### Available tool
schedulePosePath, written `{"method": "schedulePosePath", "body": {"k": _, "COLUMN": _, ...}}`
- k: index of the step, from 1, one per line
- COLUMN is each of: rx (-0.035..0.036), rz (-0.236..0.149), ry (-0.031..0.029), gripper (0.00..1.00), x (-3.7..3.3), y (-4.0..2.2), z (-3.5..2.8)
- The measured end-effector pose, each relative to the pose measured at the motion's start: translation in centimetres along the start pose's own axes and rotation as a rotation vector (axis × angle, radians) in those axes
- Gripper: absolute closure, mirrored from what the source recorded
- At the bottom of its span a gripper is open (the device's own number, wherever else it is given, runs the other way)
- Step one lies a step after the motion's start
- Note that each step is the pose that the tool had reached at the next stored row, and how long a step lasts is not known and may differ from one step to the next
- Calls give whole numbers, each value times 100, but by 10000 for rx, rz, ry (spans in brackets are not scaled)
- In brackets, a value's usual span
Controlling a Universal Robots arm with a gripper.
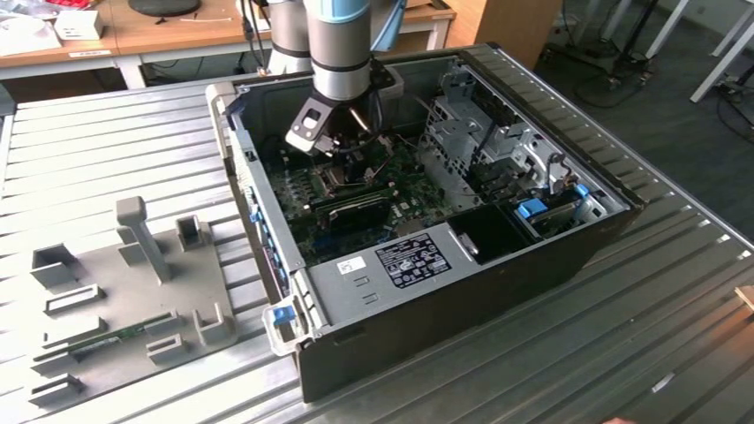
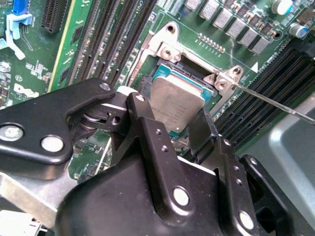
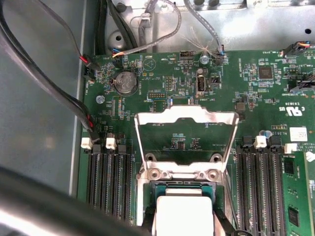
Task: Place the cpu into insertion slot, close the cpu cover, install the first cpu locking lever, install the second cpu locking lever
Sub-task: 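Place the cpu into insertion slot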
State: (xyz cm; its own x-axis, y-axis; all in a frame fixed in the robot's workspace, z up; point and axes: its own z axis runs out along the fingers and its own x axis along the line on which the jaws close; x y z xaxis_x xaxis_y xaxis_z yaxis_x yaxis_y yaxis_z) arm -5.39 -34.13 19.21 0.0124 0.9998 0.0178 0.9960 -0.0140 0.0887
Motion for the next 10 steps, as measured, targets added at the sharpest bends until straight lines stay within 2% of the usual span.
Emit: {"method": "schedulePosePath", "body": {"k": 10, "rx": -4, "rz": 1, "ry": 5, "gripper": 46, "x": 1, "y": -1, "z": 16}}
